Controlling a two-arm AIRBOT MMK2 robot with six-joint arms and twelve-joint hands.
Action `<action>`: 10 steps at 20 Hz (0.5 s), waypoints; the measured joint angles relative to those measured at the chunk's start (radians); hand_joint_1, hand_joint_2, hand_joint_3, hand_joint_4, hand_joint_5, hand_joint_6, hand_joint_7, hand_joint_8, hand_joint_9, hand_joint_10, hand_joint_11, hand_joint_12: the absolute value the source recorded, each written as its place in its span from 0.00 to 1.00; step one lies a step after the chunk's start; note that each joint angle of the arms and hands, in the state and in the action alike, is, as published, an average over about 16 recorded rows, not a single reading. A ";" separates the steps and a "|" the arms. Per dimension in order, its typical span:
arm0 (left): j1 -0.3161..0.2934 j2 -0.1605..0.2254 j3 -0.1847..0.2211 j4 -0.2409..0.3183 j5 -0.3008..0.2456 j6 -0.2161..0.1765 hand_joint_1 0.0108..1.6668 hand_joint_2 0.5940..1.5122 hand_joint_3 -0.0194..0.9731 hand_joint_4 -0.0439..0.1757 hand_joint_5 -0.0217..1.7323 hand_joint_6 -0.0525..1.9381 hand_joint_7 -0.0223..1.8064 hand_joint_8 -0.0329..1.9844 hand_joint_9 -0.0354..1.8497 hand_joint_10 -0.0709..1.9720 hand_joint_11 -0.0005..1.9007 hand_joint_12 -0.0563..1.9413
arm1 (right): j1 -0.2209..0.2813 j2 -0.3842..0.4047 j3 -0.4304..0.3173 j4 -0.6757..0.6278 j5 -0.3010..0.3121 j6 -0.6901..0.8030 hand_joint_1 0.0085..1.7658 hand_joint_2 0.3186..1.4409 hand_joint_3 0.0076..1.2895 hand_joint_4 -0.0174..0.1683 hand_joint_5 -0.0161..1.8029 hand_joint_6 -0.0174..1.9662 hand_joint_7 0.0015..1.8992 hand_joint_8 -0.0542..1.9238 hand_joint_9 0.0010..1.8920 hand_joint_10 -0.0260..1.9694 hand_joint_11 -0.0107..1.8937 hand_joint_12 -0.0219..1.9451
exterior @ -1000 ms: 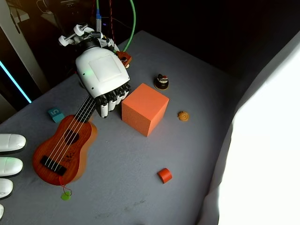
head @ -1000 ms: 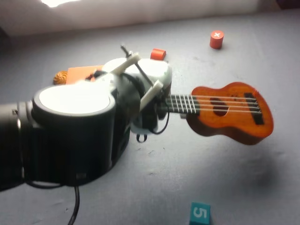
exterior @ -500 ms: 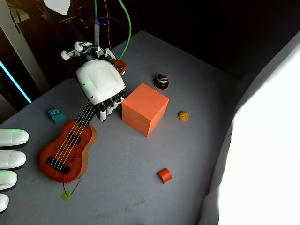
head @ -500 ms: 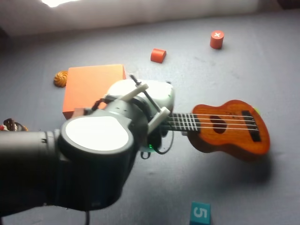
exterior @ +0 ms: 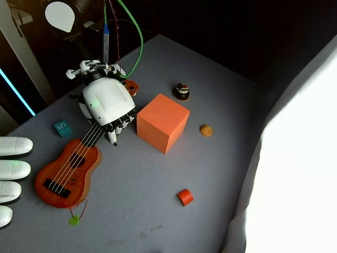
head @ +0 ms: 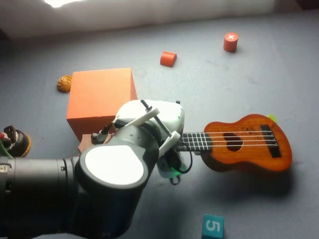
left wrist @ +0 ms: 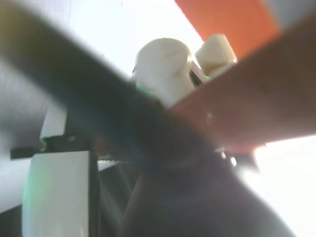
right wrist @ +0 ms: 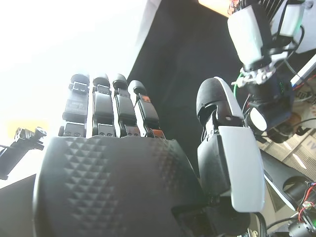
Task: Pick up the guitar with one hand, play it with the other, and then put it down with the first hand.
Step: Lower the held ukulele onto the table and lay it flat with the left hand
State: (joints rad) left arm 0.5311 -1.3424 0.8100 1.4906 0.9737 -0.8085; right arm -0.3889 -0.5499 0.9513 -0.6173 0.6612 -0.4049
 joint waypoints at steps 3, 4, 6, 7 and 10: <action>0.020 -0.008 0.007 0.020 0.001 -0.031 0.58 0.51 0.02 0.19 0.55 0.85 0.64 0.96 0.68 0.97 0.69 0.99 | 0.001 0.000 -0.001 -0.001 0.002 0.000 0.20 0.86 0.01 0.12 0.02 0.01 0.01 0.04 0.01 0.01 0.02 0.01; 0.026 -0.011 0.010 0.026 0.001 -0.040 0.55 0.51 0.02 0.19 0.53 0.85 0.62 0.96 0.66 0.97 0.67 0.99 | 0.001 0.000 -0.001 -0.001 0.003 0.000 0.20 0.86 0.01 0.12 0.02 0.01 0.01 0.04 0.01 0.01 0.02 0.01; 0.035 -0.015 0.013 0.037 0.001 -0.058 0.51 0.50 0.02 0.19 0.50 0.85 0.57 0.94 0.62 0.96 0.62 0.99 | 0.001 0.000 -0.002 -0.001 0.005 0.000 0.20 0.86 0.01 0.12 0.02 0.01 0.01 0.04 0.01 0.01 0.02 0.01; 0.039 -0.017 0.014 0.041 0.001 -0.065 0.49 0.50 0.02 0.19 0.48 0.84 0.54 0.91 0.59 0.95 0.58 0.98 | 0.002 0.000 -0.002 -0.001 0.005 0.000 0.20 0.86 0.01 0.12 0.02 0.01 0.01 0.04 0.01 0.01 0.02 0.01; 0.048 -0.023 0.016 0.051 0.001 -0.083 0.43 0.50 0.02 0.22 0.42 0.72 0.46 0.77 0.50 0.86 0.47 0.93 | 0.002 0.000 -0.003 -0.002 0.007 0.000 0.20 0.86 0.01 0.12 0.02 0.01 0.01 0.04 0.01 0.01 0.02 0.01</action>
State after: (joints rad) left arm 0.5788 -1.3656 0.8256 1.5413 0.9743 -0.8911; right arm -0.3866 -0.5496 0.9485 -0.6191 0.6679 -0.4049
